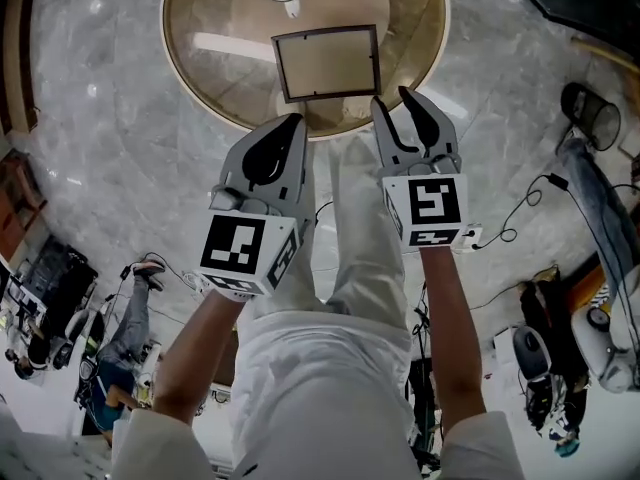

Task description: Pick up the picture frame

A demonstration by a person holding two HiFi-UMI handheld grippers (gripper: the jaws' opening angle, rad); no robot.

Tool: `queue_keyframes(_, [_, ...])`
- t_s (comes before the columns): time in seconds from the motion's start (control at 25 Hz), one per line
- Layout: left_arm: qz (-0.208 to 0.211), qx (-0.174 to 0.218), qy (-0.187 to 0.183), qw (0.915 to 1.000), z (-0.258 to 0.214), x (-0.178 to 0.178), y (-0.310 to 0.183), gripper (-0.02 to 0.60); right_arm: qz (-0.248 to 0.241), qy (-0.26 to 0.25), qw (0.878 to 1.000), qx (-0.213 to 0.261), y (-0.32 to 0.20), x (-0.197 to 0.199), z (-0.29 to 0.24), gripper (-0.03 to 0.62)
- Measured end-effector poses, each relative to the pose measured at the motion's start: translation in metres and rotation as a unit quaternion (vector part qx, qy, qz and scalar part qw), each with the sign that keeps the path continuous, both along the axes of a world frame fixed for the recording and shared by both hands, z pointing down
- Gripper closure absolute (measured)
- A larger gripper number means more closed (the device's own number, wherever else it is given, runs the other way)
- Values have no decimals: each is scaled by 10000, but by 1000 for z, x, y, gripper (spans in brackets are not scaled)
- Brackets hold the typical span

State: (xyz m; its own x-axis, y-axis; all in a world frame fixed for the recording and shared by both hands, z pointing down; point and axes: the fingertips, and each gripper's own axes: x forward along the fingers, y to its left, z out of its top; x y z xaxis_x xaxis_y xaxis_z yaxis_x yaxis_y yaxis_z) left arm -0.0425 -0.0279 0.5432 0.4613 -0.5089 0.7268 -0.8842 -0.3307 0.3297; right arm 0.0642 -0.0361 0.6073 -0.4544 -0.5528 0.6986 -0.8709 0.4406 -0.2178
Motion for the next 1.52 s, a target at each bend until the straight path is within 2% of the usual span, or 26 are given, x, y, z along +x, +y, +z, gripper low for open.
queue_keyframes(0.28, [-62, -180, -12, 9998, 49, -10, 0, 577, -70, 108, 9995, -294, 2, -12, 53, 484])
queue_keyframes(0.6, [-103, -297, -164, 9994, 100, -8, -4, 577, 80, 242, 9983, -526, -4, -4, 111, 484])
queue_keyframes(0.84, [106, -416, -304, 9986, 132, -5, 4, 577, 447, 142, 9953, -850, 5, 3, 148, 479])
queue_keyframes(1.0, [153, -434, -322, 9984, 151, -7, 1, 577, 522, 166, 9947, -874, -4, 5, 164, 479])
queue_keyframes(1.2, [203, -635, -377, 9971, 173, -7, 13, 577, 583, 178, 9935, -963, 4, 6, 181, 479])
queue_keyframes(1.52, [209, -684, -334, 9969, 182, -1, 14, 577, 654, 153, 9917, -1097, 6, 9, 198, 479])
